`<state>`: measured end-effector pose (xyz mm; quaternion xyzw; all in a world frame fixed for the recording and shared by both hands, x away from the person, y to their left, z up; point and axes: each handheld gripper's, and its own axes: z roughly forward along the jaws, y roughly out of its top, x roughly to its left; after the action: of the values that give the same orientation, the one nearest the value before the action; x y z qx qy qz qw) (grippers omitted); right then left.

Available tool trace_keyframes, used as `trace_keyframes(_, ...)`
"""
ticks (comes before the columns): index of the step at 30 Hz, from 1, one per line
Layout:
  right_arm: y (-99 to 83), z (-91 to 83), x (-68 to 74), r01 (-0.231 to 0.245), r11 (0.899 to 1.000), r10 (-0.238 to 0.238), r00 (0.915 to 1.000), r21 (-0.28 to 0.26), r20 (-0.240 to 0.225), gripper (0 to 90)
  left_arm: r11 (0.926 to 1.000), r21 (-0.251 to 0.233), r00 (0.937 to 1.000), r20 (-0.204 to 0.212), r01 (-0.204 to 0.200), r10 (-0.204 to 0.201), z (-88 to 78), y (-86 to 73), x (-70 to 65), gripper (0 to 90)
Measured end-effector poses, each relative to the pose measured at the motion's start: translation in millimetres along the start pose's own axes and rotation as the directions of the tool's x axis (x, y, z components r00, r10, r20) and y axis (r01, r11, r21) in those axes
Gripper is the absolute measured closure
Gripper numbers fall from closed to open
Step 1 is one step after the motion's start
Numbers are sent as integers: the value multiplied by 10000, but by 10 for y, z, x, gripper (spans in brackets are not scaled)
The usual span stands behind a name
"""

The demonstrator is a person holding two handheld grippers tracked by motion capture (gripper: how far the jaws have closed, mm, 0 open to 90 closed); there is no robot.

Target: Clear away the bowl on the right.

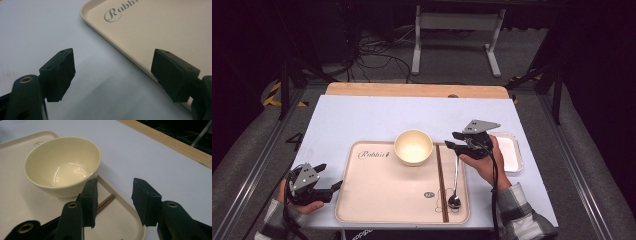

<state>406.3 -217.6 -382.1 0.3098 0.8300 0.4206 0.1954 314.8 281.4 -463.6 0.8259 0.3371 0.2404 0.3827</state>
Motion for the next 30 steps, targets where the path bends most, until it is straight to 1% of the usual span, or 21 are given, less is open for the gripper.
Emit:
trace_keyframes(2, -35, -83, -26, 21, 10000, -21, 9999, -9, 162, 549, 10000, -10, 10000, 26, 66, -66, -11, -7, -4, 203)
trace_keyframes(6, -100, -249, -91, -153, 9997, 156, 9997, -179, 212, 538, 10000, -31, 10000, -36, 63, -63, -27, -3, -9, 202)
trace_keyframes(8, -143, -329, -124, -174, 9997, 180, 9989, -144, 444, 535, 10000, -71, 10000, -54, 44, -45, -24, 5, -13, 202)
trace_keyframes(11, -225, -431, -168, -262, 9996, 267, 9974, -76, 665, 528, 10000, -21, 10000, -2, 9, -9, -2, 25, -28, 202)
trace_keyframes(13, -282, -479, -192, -267, 9996, 260, 9958, 74, 881, 522, 10000, -20, 10000, 30, -39, 39, 12, 39, -26, 201)
trace_keyframes(15, -301, -492, -202, -247, 9996, 236, 9953, 102, 937, 519, 10000, -35, 10000, 51, -40, 40, 22, 45, -27, 201)
trace_keyframes(16, -331, -516, -218, -298, 9994, 279, 9943, 165, 1028, 517, 10000, -6, 9999, 57, -96, 96, 27, 51, -26, 201)
trace_keyframes(17, -373, -544, -243, -387, 9990, 360, 9933, 228, 1101, 515, 10000, 25, 9999, 94, -50, 49, 36, 55, -30, 201)
trace_keyframes(18, -373, -544, -243, -387, 9990, 360, 9933, 228, 1101, 515, 10000, 25, 9999, 94, -50, 49, 36, 55, -30, 200)
trace_keyframes(20, -421, -577, -266, -388, 9986, 339, 9909, 356, 1304, 514, 10000, -17, 9999, 119, -87, 87, 45, 63, -25, 200)
trace_keyframes(22, -470, -611, -290, -493, 9980, 433, 9896, 407, 1368, 514, 10000, -11, 9999, 146, -93, 93, 50, 64, -22, 200)
trace_keyframes(26, -557, -674, -340, -505, 9970, 400, 9846, 578, 1702, 511, 10000, -17, 9998, 172, -53, 54, 59, 60, -22, 200)
trace_keyframes(30, -658, -763, -431, -779, 9949, 638, 9783, 645, 1969, 509, 10000, -83, 9998, 209, -15, 17, 49, 53, -12, 200)
